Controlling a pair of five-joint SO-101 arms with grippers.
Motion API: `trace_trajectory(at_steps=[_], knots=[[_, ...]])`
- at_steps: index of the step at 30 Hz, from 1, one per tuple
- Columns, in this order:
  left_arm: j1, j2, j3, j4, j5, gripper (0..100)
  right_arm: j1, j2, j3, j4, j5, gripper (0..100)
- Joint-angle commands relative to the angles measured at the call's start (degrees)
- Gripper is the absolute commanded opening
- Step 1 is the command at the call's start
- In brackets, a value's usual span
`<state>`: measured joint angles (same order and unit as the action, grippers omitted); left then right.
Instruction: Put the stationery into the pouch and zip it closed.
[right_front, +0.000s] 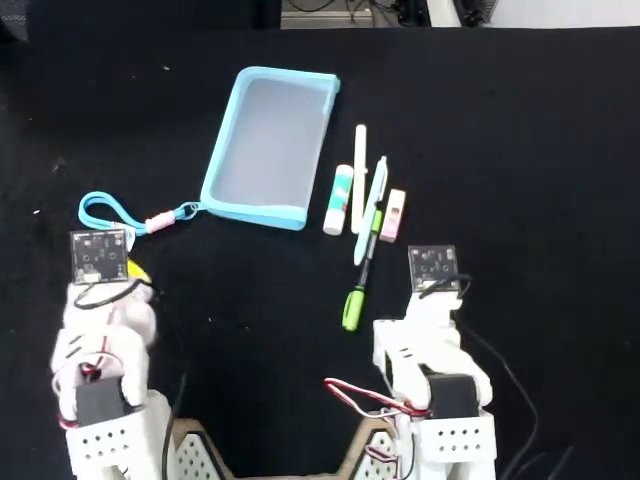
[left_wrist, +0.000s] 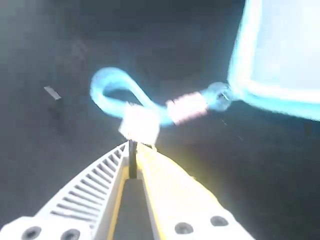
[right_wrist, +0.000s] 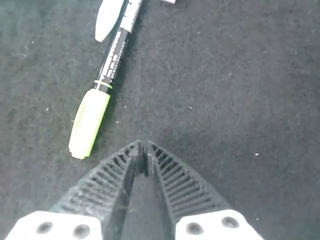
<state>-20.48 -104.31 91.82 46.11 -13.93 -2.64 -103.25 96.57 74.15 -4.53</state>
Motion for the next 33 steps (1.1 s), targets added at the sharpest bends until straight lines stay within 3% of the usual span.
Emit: trace_trajectory(at_steps=[1, 3, 5, 8, 13, 16, 19, 23, 28, 33], knots=[[-0.4, -0.35, -1.98, -7.21, -10.73, 4, 0.53, -5.23, -0.04, -6.95, 0.09, 6.6], [2.95, -0.35, -1.45, -9.93, -13.36, 4, 2.55, -5.23, -0.4, -12.13, 0.09, 13.8], [5.05, -0.35, -3.74, -11.6, -10.73, 4, 5.19, -5.23, -1.36, -19.43, 0.0, 21.4], [6.02, -0.35, -12.09, -11.87, 0.35, 6, 9.58, -5.23, -4.09, -31.65, 0.0, 25.8], [5.85, -0.26, -22.55, -12.04, 21.27, 23, 15.38, -5.32, -8.13, -47.3, -0.44, 25.7], [6.2, -0.26, -23.78, -12.04, 24.35, 24, 15.74, -5.23, -9.45, -51.43, -0.53, 25.7], [9.1, -0.18, -23.16, -12.13, 24.0, 24, 15.82, -5.23, -16.4, -47.12, -0.18, 25.7], [15.25, 0.44, -19.65, -12.13, 22.15, 24, 14.86, -4.79, -35.03, -32.09, -0.09, 25.7], [16.92, 9.41, -19.3, -12.13, 18.9, 24, 3.6, 2.59, -56.4, -17.67, 3.16, 25.7], [17.01, 26.64, -21.67, -14.33, 16.62, 24, -3.6, 21.23, -62.02, -8.88, 8.97, 25.8]])
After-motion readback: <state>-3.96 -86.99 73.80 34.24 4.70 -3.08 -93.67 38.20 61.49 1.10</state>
